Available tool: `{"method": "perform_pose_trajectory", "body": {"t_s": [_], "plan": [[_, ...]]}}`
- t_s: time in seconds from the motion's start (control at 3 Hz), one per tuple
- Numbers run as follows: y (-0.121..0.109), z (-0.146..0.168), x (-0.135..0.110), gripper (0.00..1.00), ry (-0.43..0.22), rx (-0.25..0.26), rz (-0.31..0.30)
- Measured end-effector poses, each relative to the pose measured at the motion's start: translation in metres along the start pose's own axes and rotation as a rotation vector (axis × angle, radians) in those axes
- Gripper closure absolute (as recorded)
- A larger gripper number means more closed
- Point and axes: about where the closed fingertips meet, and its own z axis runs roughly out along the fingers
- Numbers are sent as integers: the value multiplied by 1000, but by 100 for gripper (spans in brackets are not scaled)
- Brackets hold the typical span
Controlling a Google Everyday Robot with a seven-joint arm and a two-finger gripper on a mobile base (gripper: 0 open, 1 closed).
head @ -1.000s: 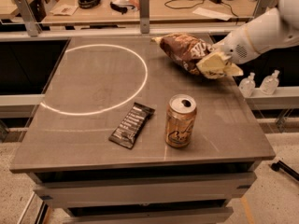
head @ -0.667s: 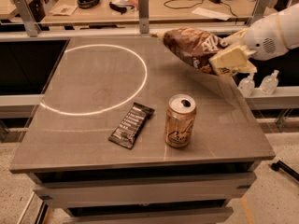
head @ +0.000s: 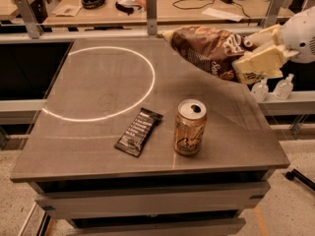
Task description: Move brown chip bag near orange can
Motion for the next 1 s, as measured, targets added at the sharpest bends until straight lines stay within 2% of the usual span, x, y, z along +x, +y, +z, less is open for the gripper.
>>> {"method": "perform_pose_trajectory", "body": {"t_s": [0.67, 1.0], "plan": [[47, 8, 0, 100, -10, -152, -5], [47, 9, -1, 82, -10, -152, -7]]}}
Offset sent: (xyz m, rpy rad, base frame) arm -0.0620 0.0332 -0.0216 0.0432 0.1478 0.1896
